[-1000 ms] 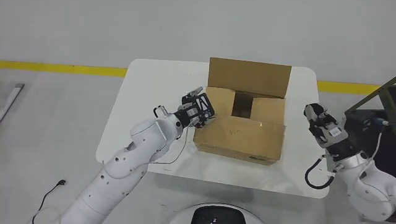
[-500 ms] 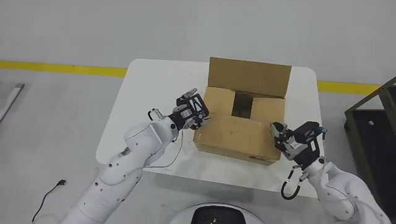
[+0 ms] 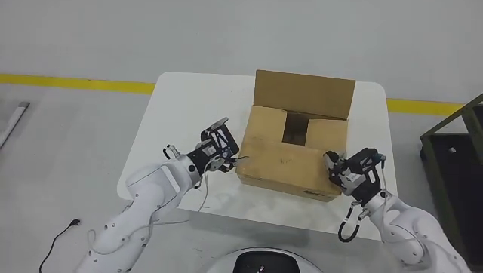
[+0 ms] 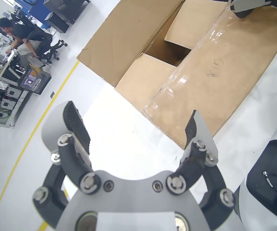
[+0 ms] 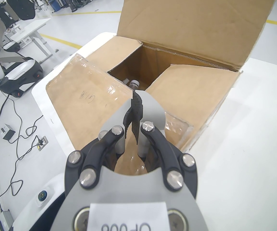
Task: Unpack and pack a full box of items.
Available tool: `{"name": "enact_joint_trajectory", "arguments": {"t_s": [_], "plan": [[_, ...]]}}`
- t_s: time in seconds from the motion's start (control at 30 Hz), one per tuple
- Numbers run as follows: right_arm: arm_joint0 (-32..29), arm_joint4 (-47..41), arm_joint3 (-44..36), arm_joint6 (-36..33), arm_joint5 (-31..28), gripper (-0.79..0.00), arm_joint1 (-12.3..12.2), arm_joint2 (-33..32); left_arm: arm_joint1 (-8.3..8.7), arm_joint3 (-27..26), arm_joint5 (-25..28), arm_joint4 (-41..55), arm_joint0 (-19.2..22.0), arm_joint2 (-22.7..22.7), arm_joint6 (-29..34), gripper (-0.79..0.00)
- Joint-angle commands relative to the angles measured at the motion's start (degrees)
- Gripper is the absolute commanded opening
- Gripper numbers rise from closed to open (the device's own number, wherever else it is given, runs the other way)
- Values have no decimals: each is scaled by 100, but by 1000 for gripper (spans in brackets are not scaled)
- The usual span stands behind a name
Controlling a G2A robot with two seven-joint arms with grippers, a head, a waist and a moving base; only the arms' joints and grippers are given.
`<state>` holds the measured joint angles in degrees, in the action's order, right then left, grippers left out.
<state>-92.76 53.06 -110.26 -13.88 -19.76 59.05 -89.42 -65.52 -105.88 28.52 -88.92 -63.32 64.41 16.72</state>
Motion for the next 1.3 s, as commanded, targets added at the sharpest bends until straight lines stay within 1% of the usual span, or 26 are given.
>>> {"name": "enact_joint_trajectory", "arguments": {"t_s": [0.0, 0.2, 0.3, 0.33, 0.4, 0.43, 0.47, 0.63, 0.77, 0.87, 1.03, 1.27], "plan": [[16, 11, 13, -59, 6, -785, 3, 22, 0, 0, 0, -1, 0, 0, 0, 0], [94, 17, 40, -108, 96, -785, 21, 86, 0, 0, 0, -1, 0, 0, 0, 0], [102, -125, -63, 180, 174, -785, 39, 8, 0, 0, 0, -1, 0, 0, 0, 0], [97, -135, -118, 309, 214, -785, 43, -56, -3, 4, -59, 42, -44, 5, -46, 0], [56, -161, -230, 577, 285, -785, 50, -201, 2, 5, -246, -215, -68, 38, -38, 0], [38, -161, -291, 716, 374, -785, 54, -307, 1, 8, -353, -360, -75, 38, -66, -671], [1, -179, -343, 820, 430, -785, 58, -388, -3, 41, -441, -407, -96, 32, -130, -785], [-201, -125, -450, 1239, 813, -785, 73, -946, -26, 358, -820, -505, -182, 35, -299, -785], [-439, -178, -267, 1478, 973, -785, 91, -1338, -32, 574, -809, -631, -263, -33, -449, -785], [-600, -105, -69, 1572, 963, -785, 102, -1498, -42, 667, -845, -597, -316, -45, -531, -785], [-803, -100, 182, 1707, 996, -785, 149, -1399, -74, 1038, -877, -575, -329, -142, -472, -785], [-887, 143, 122, 1749, 923, -785, 200, -1064, -149, 1398, -880, -537, -166, -366, -365, -785]]}}
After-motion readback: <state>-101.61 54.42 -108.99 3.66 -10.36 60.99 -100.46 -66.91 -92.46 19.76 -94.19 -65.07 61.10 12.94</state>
